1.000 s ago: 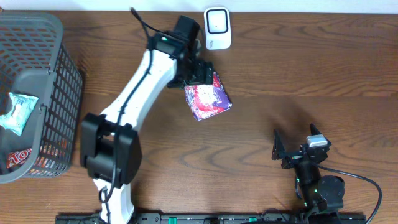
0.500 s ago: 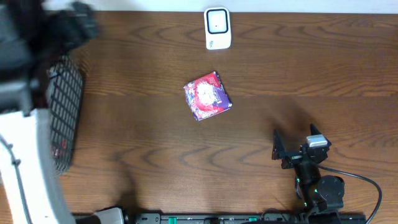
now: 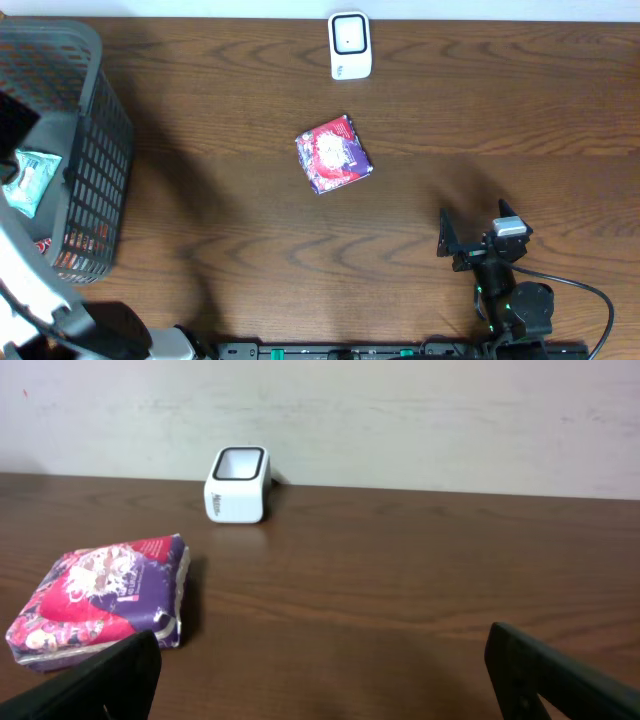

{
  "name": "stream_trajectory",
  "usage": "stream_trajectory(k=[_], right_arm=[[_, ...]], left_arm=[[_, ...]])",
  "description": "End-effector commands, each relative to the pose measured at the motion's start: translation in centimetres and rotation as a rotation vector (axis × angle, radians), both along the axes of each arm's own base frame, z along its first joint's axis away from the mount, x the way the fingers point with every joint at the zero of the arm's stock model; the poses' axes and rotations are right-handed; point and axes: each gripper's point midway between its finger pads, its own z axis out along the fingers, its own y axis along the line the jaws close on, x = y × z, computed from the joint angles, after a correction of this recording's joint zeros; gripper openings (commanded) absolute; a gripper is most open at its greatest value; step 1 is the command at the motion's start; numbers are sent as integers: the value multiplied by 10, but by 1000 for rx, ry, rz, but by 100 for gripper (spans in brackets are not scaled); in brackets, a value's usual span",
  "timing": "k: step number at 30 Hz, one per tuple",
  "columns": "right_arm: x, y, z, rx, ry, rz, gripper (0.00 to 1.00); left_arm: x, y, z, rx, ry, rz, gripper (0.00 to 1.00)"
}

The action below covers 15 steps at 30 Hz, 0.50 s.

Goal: Scan the item barcode
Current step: 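Reach the left gripper back into the basket toward the red chocolate bar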

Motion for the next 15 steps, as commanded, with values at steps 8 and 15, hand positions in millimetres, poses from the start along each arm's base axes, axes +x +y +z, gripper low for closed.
stream_trajectory(k=[8, 15], right_arm=[[0, 0, -1, -12, -1, -1, 99], [0, 0, -1, -12, -1, -1, 99]], left_arm=[[-41, -2, -113, -220, 364, 216, 96], [-58, -8, -158, -243, 439, 266, 97]])
